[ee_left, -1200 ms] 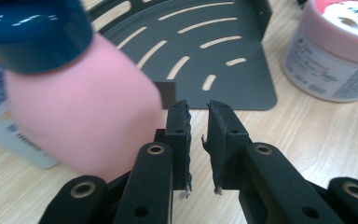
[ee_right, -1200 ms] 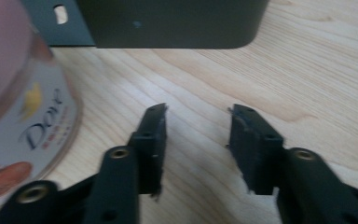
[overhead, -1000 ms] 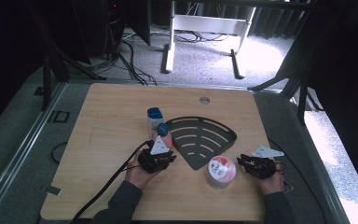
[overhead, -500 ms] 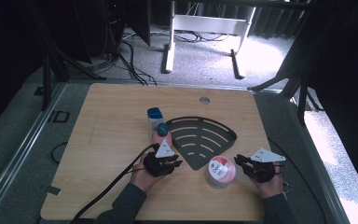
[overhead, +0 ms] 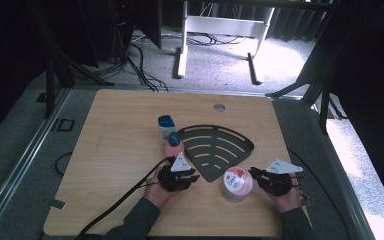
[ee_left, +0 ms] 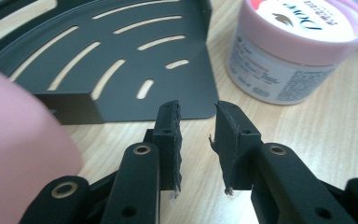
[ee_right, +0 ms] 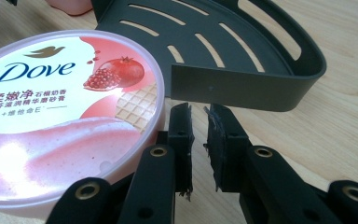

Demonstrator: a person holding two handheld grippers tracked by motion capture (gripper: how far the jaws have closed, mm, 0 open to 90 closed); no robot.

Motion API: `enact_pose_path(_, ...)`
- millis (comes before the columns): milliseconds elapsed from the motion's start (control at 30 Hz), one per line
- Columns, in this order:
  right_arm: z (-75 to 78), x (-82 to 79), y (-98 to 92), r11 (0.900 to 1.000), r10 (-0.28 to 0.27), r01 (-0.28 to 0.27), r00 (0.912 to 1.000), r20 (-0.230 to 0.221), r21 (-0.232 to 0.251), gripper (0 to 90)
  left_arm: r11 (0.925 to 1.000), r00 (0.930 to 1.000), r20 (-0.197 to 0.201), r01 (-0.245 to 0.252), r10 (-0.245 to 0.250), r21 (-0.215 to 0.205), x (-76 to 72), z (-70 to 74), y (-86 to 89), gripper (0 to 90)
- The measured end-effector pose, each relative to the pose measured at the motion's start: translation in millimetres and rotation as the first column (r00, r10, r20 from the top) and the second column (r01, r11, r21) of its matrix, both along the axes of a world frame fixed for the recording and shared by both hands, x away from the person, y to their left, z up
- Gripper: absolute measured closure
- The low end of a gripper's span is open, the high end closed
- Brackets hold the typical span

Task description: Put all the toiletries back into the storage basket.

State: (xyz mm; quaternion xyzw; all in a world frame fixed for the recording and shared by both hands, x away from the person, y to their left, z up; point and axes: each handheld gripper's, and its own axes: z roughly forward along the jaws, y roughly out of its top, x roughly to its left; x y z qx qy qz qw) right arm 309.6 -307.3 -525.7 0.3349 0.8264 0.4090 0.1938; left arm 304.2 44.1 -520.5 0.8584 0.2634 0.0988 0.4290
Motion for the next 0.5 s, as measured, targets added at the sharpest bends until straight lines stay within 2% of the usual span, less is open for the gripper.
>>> enact_pose_path(233,-2.1,0.6,0.8,1.000,0.020,-0.020,0.9997,-0.015,0.008,82.3,0.9992,0.9994,0.000,0.034,-0.034,0.021,-4.3,-1.5,-9.2,68.2)
enact_pose_path(500,-3.9,0.3,3.7,0.999,0.043,-0.043,0.9988,-0.021,0.002,82.2,0.9962,0.9970,-0.007,0.077,-0.077,0.040,-6.4,-5.4,-24.3,61.7)
